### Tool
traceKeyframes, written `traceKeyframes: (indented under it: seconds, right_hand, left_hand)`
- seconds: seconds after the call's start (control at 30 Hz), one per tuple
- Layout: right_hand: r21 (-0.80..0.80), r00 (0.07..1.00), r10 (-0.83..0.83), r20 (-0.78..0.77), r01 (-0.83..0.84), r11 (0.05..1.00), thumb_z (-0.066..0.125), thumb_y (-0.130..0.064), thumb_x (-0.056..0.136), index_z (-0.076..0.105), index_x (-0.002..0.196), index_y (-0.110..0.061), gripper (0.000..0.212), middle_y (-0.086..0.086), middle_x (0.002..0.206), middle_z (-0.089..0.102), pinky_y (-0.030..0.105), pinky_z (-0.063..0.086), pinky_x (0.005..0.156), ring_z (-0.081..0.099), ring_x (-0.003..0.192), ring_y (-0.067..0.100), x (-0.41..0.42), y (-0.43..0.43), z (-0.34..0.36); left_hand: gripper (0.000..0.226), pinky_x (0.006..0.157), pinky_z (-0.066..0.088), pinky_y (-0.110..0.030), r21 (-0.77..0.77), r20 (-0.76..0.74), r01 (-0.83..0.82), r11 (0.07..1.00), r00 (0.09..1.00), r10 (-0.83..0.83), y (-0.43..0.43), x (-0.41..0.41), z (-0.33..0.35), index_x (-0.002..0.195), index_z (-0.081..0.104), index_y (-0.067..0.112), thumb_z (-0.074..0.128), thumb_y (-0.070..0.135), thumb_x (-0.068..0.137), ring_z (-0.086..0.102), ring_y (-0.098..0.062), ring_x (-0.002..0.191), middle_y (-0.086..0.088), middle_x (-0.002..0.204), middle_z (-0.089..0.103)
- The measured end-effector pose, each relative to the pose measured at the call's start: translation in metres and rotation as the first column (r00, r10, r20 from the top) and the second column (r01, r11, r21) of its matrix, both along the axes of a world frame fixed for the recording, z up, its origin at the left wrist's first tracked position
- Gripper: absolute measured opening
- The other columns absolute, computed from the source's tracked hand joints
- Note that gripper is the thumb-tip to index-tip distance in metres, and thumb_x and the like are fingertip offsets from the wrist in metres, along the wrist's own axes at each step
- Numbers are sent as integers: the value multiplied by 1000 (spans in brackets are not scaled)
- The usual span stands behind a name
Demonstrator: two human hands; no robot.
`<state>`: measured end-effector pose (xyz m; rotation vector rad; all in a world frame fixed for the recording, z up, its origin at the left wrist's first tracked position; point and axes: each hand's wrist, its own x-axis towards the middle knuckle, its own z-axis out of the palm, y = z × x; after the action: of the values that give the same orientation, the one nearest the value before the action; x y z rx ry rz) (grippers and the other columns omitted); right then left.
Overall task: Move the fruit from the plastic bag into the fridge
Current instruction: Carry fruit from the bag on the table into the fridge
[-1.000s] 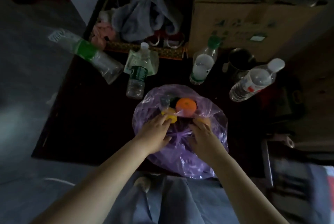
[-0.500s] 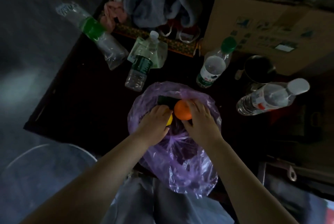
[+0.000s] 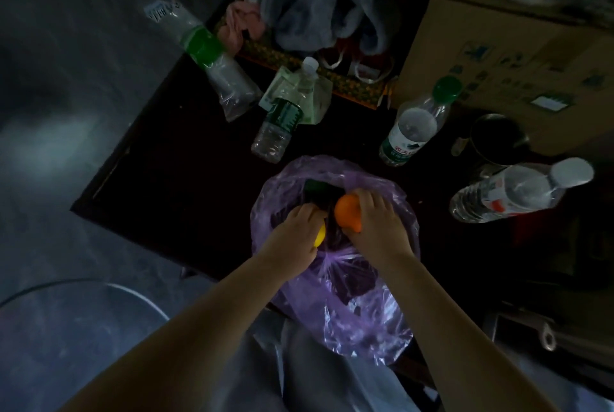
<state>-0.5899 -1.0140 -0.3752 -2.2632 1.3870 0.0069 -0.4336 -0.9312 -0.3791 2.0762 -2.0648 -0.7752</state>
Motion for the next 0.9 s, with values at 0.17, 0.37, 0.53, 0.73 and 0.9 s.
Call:
traceKeyframes:
  seconds: [0.17,0.37,0.53,0.73,0.9]
  right_hand:
    - [67,995,-84,62,80,995,74,-40,75,38,130,-15,71,7,129,48,40,43,89,46,120,27,-5,16,26]
    - [-10,980,-35,193,38,999,76,-36,73,41,132,-15,72,10,133,46,39,38,94,43,122,31,28,47,78]
    - [-160,942,143,303,-97,982,75,-34,75,40,135,-17,72,5,134,43,36,35,97,39,124,27,102,90,125]
    - [-256,868,368,334,-292,921,75,-29,71,42,134,-17,72,6,130,44,38,38,97,45,120,27,209,174,154]
    - [-254,788,475,391,-403,879,75,-31,72,40,135,-18,73,5,132,42,33,38,94,44,121,24,265,237,150]
  left_hand:
    - [63,98,38,-29,-138,-46,-40,990,998,33,12,13,31,138,37,13,65,17,82,37,-22,129,-5,140,37]
    - [63,98,41,-32,-323,-100,-156,934,986,131,44,57,84,129,47,8,71,13,71,48,-28,118,-9,129,46]
    - [66,96,38,-26,-463,-92,-333,822,940,329,108,115,129,132,46,12,73,22,73,46,-23,120,-6,132,46]
    - [65,92,33,-25,-461,-115,-516,722,842,528,219,194,153,132,46,11,72,21,74,44,-25,121,-7,131,46]
    - [66,94,44,-41,-405,-122,-634,659,752,648,297,237,151,134,46,15,71,23,73,45,-28,122,-7,135,45]
